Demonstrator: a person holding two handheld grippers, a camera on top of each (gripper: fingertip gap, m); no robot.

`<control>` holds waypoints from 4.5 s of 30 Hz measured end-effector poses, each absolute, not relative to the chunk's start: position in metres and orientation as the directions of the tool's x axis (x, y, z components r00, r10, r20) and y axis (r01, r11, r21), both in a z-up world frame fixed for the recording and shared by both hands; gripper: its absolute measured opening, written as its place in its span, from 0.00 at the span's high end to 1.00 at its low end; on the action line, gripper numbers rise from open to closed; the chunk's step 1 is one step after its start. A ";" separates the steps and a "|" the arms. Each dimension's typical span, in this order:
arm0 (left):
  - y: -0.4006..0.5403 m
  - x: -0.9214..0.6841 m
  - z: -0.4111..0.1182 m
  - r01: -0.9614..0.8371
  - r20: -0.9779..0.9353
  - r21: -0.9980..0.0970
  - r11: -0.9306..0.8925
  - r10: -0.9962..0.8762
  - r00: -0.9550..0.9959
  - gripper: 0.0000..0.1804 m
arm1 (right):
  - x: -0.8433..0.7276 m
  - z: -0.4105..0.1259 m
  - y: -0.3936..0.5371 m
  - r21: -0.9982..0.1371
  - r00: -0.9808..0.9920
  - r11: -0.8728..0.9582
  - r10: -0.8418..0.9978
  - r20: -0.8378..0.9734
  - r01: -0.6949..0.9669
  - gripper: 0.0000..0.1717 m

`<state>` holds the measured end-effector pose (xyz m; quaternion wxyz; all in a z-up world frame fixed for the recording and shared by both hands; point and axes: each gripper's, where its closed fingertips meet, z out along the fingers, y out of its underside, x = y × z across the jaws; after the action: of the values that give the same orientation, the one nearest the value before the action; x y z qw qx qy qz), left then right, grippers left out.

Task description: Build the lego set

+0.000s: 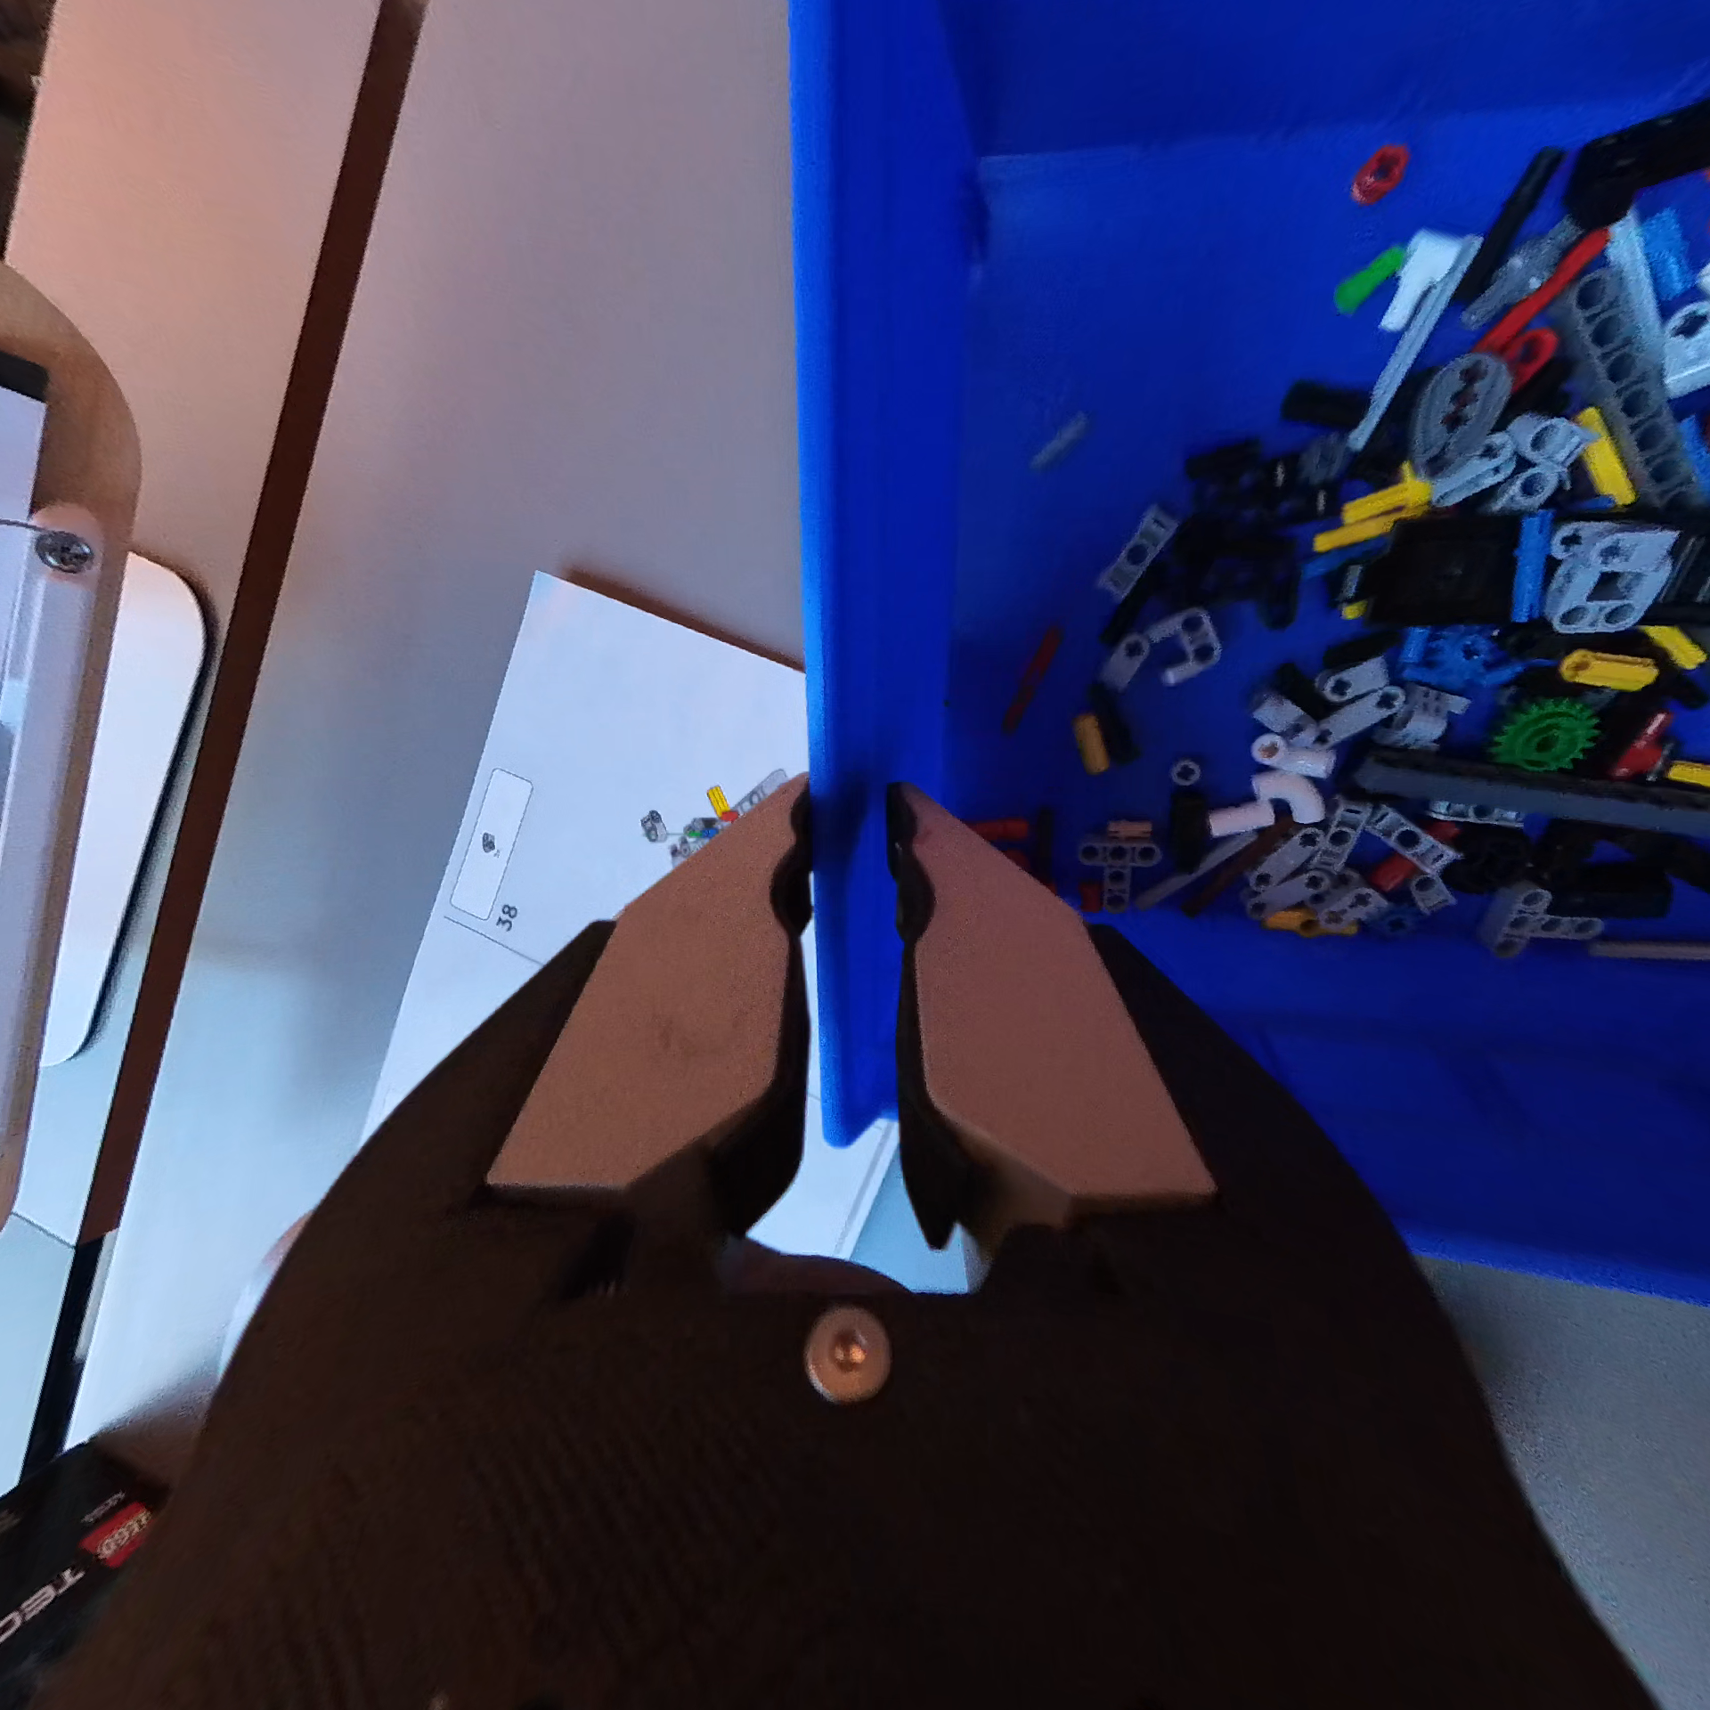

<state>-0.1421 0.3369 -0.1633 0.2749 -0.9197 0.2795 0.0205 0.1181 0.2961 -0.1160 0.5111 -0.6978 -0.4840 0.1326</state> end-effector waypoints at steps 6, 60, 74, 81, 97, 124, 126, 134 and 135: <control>0.334 -0.140 -0.164 -0.462 -0.079 -0.569 -0.680 -0.514 0.854 0.97 | 0.124 -0.130 0.310 -0.879 0.547 -0.094 0.812 0.203 0.467 0.99; 0.277 -0.179 -0.139 -0.342 -0.085 -0.662 -0.668 -0.386 0.919 1.00 | 0.076 -0.201 0.294 -0.696 0.569 -0.689 0.662 -0.488 0.204 0.71; 0.249 -0.266 -0.101 -0.226 -0.073 -0.670 -0.707 -0.240 0.968 1.00 | -0.010 -0.145 0.290 -0.758 0.550 -0.589 0.745 -0.377 0.279 0.75; 0.230 -0.339 -0.067 -0.175 -0.106 -0.676 -0.716 -0.141 0.984 1.00 | -0.086 -0.119 0.281 -0.769 0.509 -0.579 0.764 -0.396 0.272 0.75; 0.163 -0.495 -0.051 -0.058 -0.109 -0.700 -0.712 0.027 0.994 0.99 | -0.244 -0.120 0.206 -0.809 0.486 -0.548 0.778 -0.398 0.214 0.75; 0.142 -0.544 -0.154 -0.138 -0.237 -0.622 -0.770 0.017 0.971 0.91 | -0.277 -0.114 0.172 -0.937 0.549 -0.084 0.827 0.125 0.339 0.74; 0.146 -0.545 -0.146 -0.131 -0.236 -0.657 -0.743 0.037 0.971 0.88 | -0.278 -0.113 0.169 -0.939 0.541 -0.052 0.828 0.151 0.341 0.74; 0.164 -0.540 -0.100 -0.136 -0.200 -0.735 -0.664 0.020 0.980 0.88 | -0.279 -0.112 0.163 -0.934 0.521 0.005 0.829 0.203 0.356 0.75; 0.163 -0.536 -0.099 -0.086 -0.124 -0.747 -0.659 0.011 0.992 0.92 | -0.279 -0.112 0.163 -0.935 0.516 0.002 0.833 0.197 0.353 0.75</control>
<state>-0.5358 0.1635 -0.0994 0.4125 -0.9088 0.0206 0.0590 -0.2786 0.1634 -0.1124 0.5535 -0.6722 -0.4413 0.2168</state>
